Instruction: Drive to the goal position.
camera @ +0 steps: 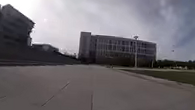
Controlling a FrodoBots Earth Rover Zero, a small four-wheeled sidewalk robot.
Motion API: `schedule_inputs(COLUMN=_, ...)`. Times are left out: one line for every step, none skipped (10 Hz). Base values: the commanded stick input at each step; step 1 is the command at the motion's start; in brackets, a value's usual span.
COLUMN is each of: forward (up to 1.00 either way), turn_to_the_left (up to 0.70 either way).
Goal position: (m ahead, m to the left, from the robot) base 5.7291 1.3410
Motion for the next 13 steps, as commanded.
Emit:
schedule_inputs(forward=0.51, turn_to_the_left=0.00)
schedule_inputs(forward=0.64, turn_to_the_left=0.00)
schedule_inputs(forward=0.70, turn_to_the_left=0.00)
schedule_inputs(forward=0.70, turn_to_the_left=0.00)
schedule_inputs(forward=0.70, turn_to_the_left=0.00)
schedule_inputs(forward=0.70, turn_to_the_left=0.00)
schedule_inputs(forward=0.70, turn_to_the_left=0.00)
schedule_inputs(forward=0.70, turn_to_the_left=0.00)
schedule_inputs(forward=0.70, turn_to_the_left=0.00)
schedule_inputs(forward=0.70, turn_to_the_left=0.00)
schedule_inputs(forward=0.70, turn_to_the_left=0.00)
schedule_inputs(forward=0.70, turn_to_the_left=0.00)
schedule_inputs(forward=0.70, turn_to_the_left=0.00)
